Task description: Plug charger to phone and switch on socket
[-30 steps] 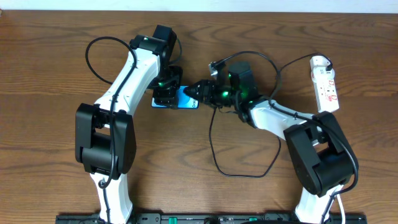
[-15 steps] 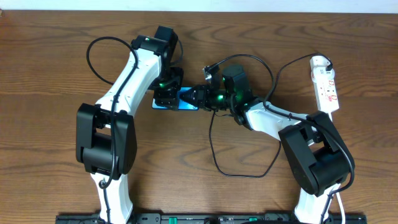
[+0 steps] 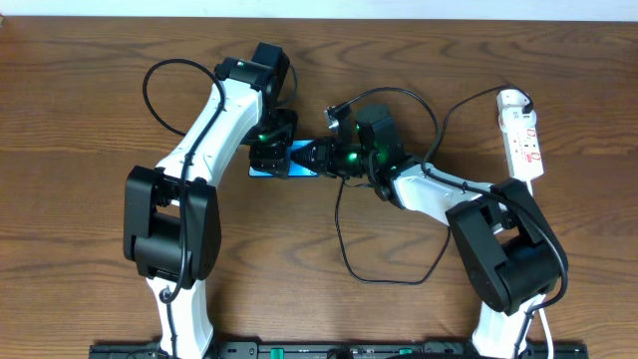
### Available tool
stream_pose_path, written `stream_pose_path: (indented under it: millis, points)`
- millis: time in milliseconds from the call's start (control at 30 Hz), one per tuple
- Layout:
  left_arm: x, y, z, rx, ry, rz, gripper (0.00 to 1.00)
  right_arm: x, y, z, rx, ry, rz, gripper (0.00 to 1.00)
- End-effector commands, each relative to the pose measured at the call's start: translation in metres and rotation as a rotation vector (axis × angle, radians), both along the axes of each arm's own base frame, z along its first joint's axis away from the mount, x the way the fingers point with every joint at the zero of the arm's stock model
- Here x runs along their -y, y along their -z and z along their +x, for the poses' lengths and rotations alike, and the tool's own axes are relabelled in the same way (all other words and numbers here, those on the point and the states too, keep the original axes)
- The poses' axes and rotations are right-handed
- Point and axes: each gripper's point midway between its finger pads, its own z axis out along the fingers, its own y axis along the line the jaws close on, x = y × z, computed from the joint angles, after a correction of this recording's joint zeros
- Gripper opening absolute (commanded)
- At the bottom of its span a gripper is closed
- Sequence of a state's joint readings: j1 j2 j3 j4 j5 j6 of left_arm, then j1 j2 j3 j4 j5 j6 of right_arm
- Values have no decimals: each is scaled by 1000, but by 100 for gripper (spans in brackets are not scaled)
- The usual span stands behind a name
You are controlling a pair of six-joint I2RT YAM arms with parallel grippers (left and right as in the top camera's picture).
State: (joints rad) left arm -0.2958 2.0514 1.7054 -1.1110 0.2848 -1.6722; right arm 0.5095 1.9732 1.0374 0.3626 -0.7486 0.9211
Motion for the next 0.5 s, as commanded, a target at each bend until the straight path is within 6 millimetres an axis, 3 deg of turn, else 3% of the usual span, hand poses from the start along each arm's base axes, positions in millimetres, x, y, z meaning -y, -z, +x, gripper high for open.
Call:
stream_pose_path:
  millis: [0,133,267,467]
  points:
    - [0,-11,-1,23,-4,-1,52,-4,3,-4,6,-21,-4,7]
    - [0,-11,-1,23,-3,-1,52,-3,3,-3,-23,-5,3,1]
    - [0,-11,-1,29,22,-2,52,2,0,3,-27,12,17,1]
    - [0,-11,-1,30,25,-2,52,23,-3,22,-34,70,35,1]
